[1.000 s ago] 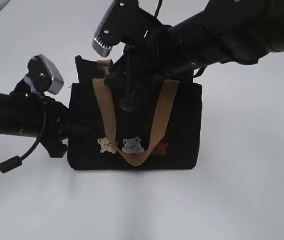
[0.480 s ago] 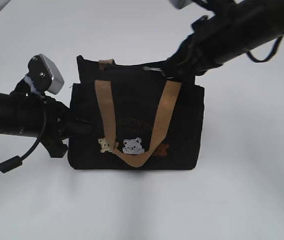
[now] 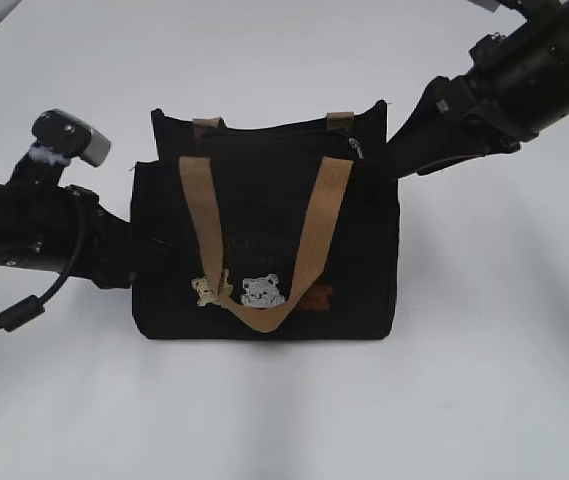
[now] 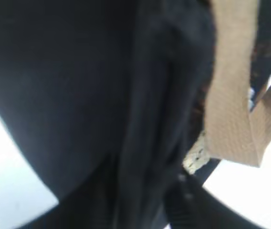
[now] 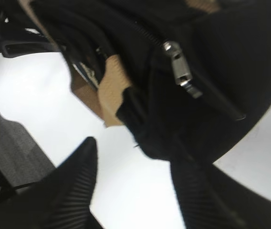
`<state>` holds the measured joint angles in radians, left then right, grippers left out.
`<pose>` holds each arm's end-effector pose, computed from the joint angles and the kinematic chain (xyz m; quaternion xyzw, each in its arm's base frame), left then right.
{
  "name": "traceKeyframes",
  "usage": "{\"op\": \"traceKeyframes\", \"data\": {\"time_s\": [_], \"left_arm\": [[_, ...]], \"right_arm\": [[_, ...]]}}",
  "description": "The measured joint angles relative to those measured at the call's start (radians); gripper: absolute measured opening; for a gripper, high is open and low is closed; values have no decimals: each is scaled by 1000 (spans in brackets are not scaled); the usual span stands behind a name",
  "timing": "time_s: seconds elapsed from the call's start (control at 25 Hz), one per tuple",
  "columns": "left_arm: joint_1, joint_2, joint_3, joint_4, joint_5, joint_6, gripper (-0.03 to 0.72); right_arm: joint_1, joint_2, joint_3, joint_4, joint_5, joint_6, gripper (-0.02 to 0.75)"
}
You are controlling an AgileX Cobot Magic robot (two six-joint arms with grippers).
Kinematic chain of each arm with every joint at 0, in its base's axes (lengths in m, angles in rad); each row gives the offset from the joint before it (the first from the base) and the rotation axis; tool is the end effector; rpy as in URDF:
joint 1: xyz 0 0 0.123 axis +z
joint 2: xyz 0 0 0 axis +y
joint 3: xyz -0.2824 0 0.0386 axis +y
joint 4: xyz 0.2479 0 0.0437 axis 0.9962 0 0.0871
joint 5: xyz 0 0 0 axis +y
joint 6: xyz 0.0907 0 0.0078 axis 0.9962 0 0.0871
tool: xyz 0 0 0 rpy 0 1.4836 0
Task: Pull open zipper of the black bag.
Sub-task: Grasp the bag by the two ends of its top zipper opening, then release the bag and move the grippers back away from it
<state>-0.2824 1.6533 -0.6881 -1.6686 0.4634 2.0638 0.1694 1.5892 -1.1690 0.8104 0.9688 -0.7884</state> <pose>0.2709 -0.1209 0.1623 0.3749 0.8305 -0.1948 0.3631 0.3059 0.1075 0.2777 -0.2620 0.8901 0.2976 0.2246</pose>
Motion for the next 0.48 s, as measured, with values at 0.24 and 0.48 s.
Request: {"op": "traceKeyframes", "data": {"time_s": [0.24,0.48], "left_arm": [[0,-163,0,536,-12,-844,443],[0,-450,0,1192,87,-1639,358]], "right_arm": [[0,-115,-2,-164,134,242,544],[0,-330,109,-439,208,466,526]]}}
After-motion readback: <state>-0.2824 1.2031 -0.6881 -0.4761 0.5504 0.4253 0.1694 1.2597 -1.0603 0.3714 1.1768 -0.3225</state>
